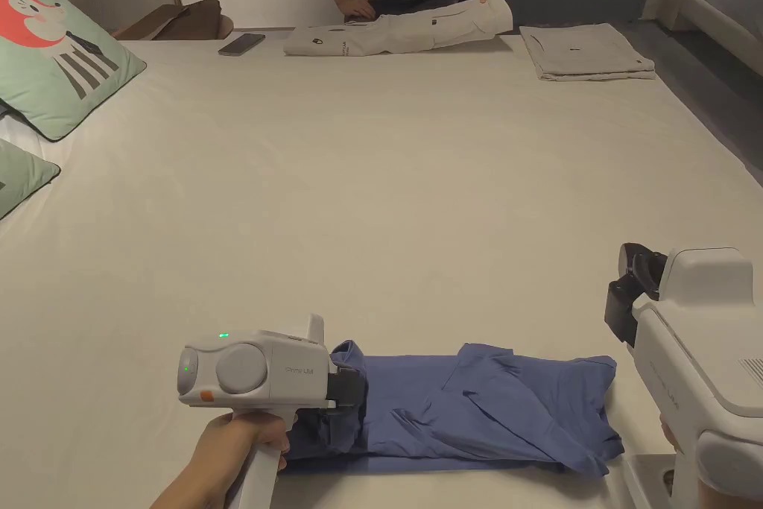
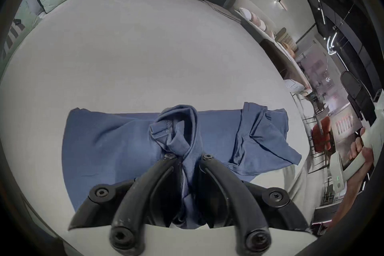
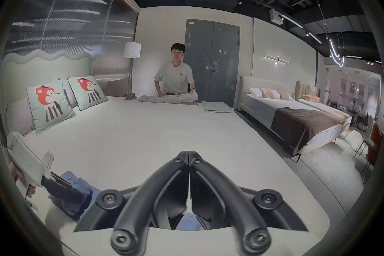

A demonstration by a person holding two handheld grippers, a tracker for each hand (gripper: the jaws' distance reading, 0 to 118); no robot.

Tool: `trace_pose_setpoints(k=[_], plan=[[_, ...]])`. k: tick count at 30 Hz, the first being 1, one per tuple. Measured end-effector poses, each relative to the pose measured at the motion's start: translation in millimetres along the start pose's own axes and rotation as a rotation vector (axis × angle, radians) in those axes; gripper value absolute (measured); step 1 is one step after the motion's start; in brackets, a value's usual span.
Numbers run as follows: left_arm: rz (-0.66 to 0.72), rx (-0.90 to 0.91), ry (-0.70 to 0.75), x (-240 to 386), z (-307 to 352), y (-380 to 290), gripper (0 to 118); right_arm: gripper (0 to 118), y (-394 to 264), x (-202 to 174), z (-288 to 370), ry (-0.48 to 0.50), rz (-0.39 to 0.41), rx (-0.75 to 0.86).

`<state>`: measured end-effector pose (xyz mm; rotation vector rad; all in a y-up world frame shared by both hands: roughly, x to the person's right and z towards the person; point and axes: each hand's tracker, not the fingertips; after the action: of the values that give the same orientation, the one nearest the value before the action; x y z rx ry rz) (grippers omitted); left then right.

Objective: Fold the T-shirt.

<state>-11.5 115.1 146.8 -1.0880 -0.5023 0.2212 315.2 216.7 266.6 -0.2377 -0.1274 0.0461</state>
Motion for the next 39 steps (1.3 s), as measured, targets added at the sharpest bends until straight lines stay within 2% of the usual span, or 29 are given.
trace_pose_setpoints(k=[3, 4, 5, 6, 7, 8, 9, 12, 16, 20, 21, 22, 23, 24, 29, 39], plan=[[0.002, 0.009, 0.002, 1, -2, -1, 9, 0, -1, 1, 0, -0.003, 0.000, -0.004], [0.011, 0.014, -0.005, 0, -1, -1, 15, 0, -2, 1, 0, -0.003, 0.000, -0.005], [0.016, 0.027, -0.042, 2, 1, -2, 32, 0, -2, 1, 0, -0.004, 0.001, -0.007], [0.023, 0.038, -0.085, 3, 3, -3, 63, 0, -2, 1, 0, -0.004, 0.000, -0.009], [0.027, 0.042, -0.096, 4, 5, -3, 87, 0, -2, 1, 0, -0.003, -0.003, -0.011], [0.024, 0.044, -0.103, 7, 8, -3, 106, 0, -2, 1, -1, -0.004, -0.004, -0.012], [0.025, 0.063, -0.114, 9, 11, -4, 110, 0, -2, 1, -1, -0.004, -0.004, -0.012], [-0.008, 0.149, -0.096, 11, 28, -3, 110, 0, -1, 1, -1, -0.001, -0.004, -0.012], [-0.069, 0.358, 0.068, 11, 56, -10, 110, 0, 0, 0, -1, 0.004, -0.003, -0.009], [-0.076, 0.554, 0.294, 2, 73, -25, 105, 0, 1, 0, 0, 0.009, -0.003, -0.006], [-0.079, 0.570, 0.331, -1, 75, -29, 85, 0, 1, -1, 0, 0.009, -0.003, -0.006], [-0.090, 0.583, 0.355, -3, 76, -34, 55, 0, 1, -1, 0, 0.010, -0.003, -0.005], [-0.093, 0.590, 0.391, -5, 75, -38, 19, 0, 1, 0, 0, 0.013, -0.004, -0.007], [-0.097, 0.579, 0.424, -6, 72, -40, 1, 0, 1, -1, 0, 0.013, -0.005, -0.007], [-0.082, 0.491, 0.388, -12, 51, -55, 0, 0, 0, -1, 1, 0.018, -0.009, -0.008], [-0.195, 0.339, 0.313, 38, -15, -77, 0, 0, -1, 10, 2, 0.011, -0.004, -0.014]])
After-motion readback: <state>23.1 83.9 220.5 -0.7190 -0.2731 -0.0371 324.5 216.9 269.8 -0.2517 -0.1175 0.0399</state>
